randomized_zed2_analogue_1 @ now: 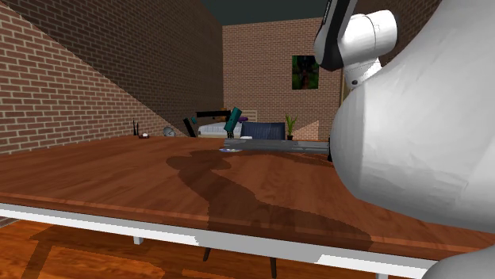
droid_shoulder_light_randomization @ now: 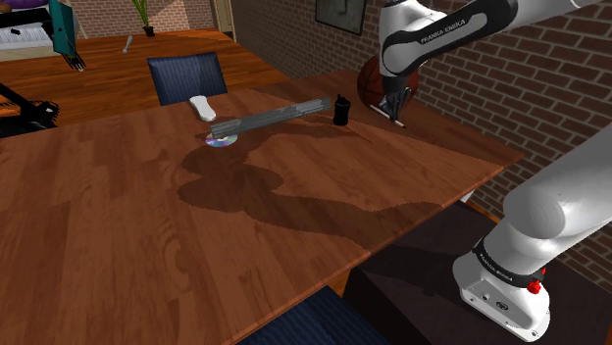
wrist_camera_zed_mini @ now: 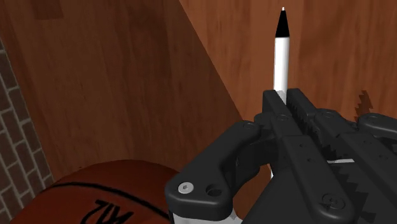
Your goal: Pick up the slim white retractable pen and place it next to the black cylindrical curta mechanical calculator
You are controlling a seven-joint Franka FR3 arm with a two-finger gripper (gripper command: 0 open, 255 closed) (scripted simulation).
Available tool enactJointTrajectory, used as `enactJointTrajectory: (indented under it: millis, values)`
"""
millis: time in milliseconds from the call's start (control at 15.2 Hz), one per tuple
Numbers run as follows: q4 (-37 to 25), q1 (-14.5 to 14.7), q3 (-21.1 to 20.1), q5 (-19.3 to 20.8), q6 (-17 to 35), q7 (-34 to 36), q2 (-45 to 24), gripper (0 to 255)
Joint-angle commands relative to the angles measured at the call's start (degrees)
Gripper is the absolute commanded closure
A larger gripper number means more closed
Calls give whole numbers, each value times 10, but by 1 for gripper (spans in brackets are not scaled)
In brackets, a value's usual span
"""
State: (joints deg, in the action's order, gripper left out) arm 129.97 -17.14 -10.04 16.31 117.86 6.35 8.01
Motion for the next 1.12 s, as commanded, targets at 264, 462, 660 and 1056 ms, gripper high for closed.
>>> enactJointTrajectory:
  millis: [264, 462, 660, 1056]
  values:
    - [25, -1, -1, 12, 44, 18, -21, 255]
    - [36, -2, -1, 19, 66, 27, -34, 255]
    - [44, -3, -1, 27, 86, 37, -47, 255]
    - [44, -3, -1, 27, 86, 37, -47, 255]
